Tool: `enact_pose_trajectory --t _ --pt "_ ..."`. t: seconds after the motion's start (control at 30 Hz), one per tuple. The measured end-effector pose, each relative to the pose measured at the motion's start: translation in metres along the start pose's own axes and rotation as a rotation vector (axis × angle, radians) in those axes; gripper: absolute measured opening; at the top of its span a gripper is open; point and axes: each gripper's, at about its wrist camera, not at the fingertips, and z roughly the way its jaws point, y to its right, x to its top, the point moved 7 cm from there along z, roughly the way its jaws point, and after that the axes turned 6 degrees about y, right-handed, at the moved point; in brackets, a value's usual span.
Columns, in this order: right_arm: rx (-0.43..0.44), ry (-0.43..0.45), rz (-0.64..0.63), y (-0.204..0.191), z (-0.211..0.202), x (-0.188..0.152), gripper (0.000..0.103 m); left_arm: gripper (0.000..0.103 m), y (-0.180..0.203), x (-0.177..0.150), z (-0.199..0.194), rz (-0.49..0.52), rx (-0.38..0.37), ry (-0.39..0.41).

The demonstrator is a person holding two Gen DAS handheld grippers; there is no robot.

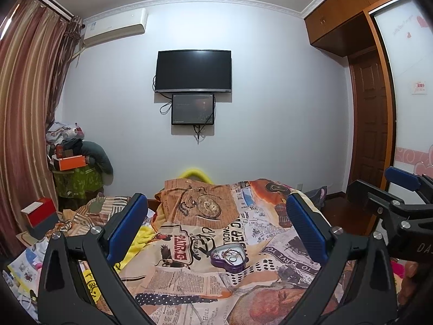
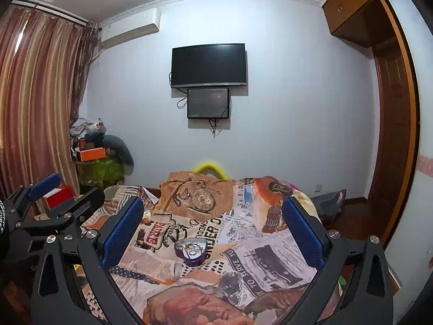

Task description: Organize jewelry

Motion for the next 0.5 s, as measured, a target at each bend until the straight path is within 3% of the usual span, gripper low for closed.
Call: enact_pose_trajectory --t 0.5 --pt "0.004 0.001 0.004 0.0010 -0.0005 0.0021 0.101 0.103 -0.0041 0.0005 -0.0020 -0.007 0.005 0.002"
